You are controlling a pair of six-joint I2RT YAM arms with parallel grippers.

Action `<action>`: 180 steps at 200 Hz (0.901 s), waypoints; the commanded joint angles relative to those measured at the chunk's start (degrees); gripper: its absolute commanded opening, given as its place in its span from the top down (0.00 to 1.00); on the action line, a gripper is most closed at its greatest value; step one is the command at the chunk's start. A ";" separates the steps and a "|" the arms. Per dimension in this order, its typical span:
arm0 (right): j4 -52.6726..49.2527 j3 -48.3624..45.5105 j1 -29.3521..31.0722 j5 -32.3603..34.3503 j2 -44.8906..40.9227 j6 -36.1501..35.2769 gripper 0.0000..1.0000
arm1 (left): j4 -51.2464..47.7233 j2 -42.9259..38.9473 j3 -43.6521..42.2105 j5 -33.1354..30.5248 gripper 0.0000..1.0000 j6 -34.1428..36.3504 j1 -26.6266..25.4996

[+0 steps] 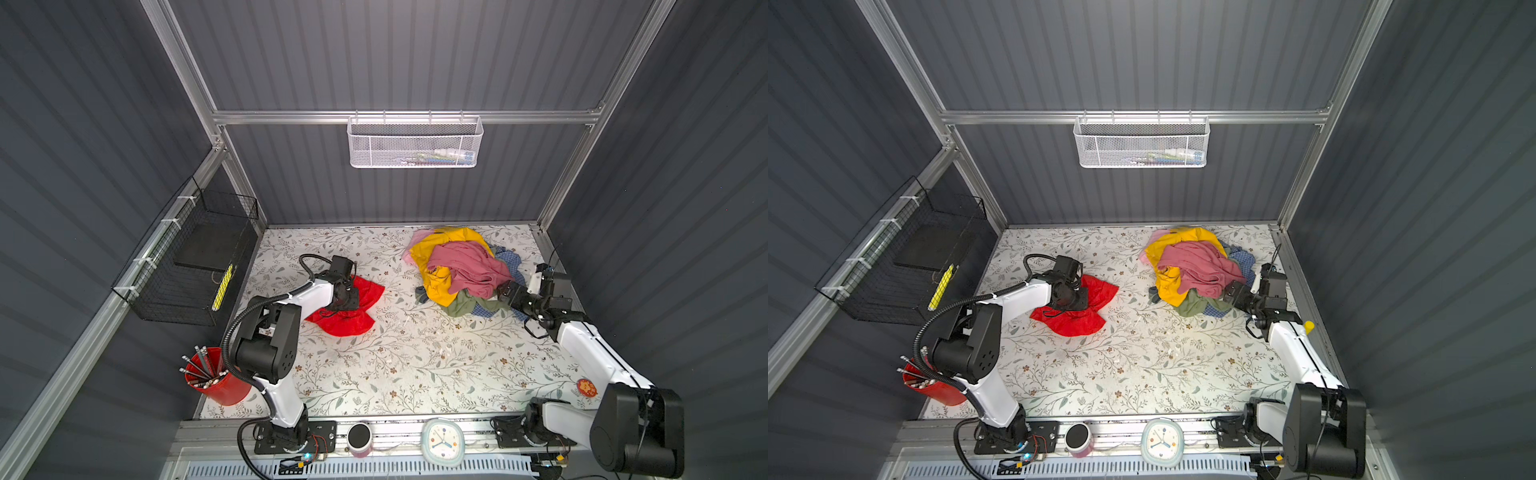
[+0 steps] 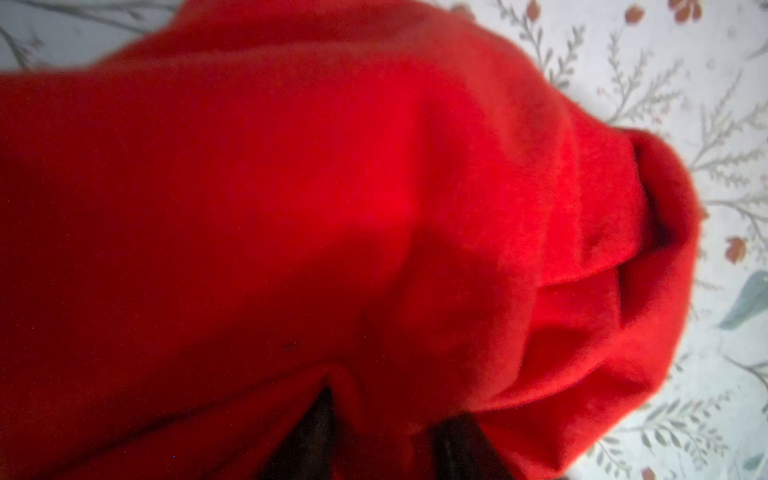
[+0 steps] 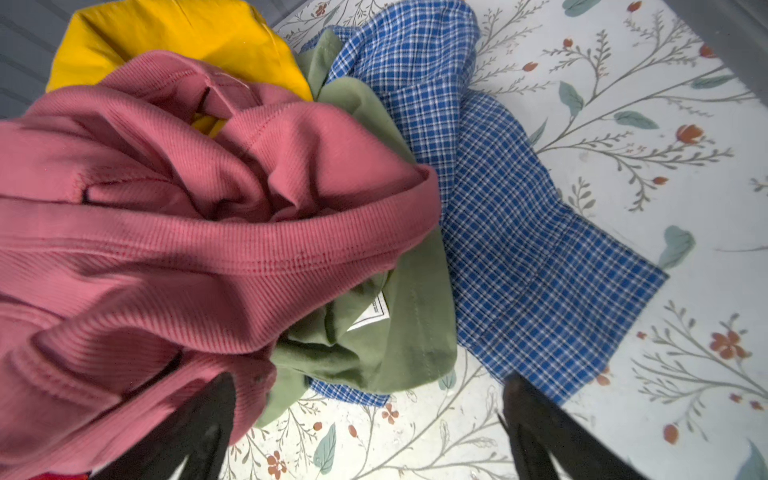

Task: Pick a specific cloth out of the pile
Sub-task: 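Lay the red cloth on the table and open the left gripper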

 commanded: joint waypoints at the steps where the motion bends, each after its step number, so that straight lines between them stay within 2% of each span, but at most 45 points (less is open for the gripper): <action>1: 1.70 -0.98 0.05 1.07 -1.58 -2.08 0.01 | -0.47 4.02 1.06 0.53 0.60 2.45 2.83; 65: 9.27 -4.93 -0.08 1.83 -3.37 -5.22 0.01 | -1.21 8.88 10.02 0.92 0.57 5.32 8.83; 144: 13.83 -7.41 -0.02 1.76 -6.10 -6.91 0.01 | -0.43 11.47 13.93 2.16 0.54 5.44 10.29; 162: 14.44 -7.93 -0.07 1.77 -6.46 -7.44 0.01 | -0.16 10.84 13.71 3.34 0.49 5.58 10.28; 180: 15.89 -8.71 -0.04 2.06 -6.64 -7.98 0.01 | 0.67 9.17 12.57 3.04 0.40 5.56 10.30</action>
